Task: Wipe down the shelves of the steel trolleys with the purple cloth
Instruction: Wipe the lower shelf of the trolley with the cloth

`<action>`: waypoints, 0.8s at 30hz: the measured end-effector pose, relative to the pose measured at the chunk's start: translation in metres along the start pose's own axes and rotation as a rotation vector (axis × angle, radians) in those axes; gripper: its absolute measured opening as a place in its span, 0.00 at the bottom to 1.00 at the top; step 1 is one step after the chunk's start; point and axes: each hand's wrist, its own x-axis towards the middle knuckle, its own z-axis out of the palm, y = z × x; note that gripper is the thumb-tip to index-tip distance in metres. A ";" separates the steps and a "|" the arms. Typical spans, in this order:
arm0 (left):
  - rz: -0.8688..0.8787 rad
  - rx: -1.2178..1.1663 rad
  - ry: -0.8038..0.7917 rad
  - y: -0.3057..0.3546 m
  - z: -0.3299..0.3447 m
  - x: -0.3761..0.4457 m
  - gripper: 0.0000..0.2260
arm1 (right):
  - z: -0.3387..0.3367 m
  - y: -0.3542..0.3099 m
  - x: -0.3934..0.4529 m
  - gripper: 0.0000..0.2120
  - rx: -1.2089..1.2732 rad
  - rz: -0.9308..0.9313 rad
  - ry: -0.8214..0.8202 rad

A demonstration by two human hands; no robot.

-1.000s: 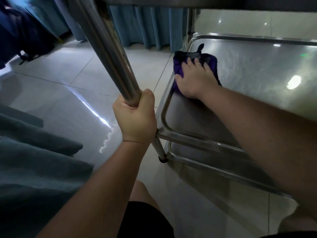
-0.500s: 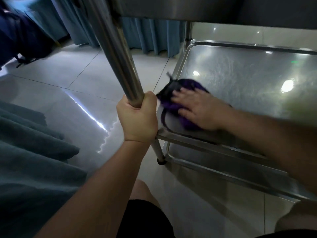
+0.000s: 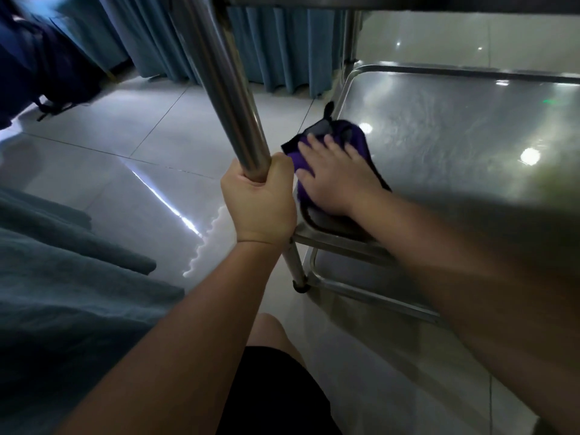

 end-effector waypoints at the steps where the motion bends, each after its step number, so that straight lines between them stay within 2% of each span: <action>1: -0.003 0.000 0.001 0.000 0.000 0.000 0.09 | 0.004 -0.004 -0.015 0.32 -0.002 -0.016 -0.010; 9: -0.049 0.052 -0.016 0.003 0.000 0.001 0.10 | 0.008 -0.008 -0.095 0.36 -0.056 -0.141 -0.029; 12: -0.053 0.097 -0.022 0.004 -0.002 -0.001 0.10 | 0.009 -0.002 -0.114 0.32 -0.101 -0.166 0.013; 16: -0.048 0.155 -0.045 0.007 -0.005 -0.001 0.13 | 0.010 0.018 -0.139 0.28 -0.097 -0.151 0.057; 21: -0.092 0.245 -0.051 0.012 -0.008 -0.003 0.19 | 0.004 0.065 -0.178 0.29 -0.134 -0.099 0.094; 24: -0.080 0.316 -0.016 0.014 -0.009 -0.008 0.13 | -0.001 0.092 -0.199 0.31 -0.157 -0.062 0.087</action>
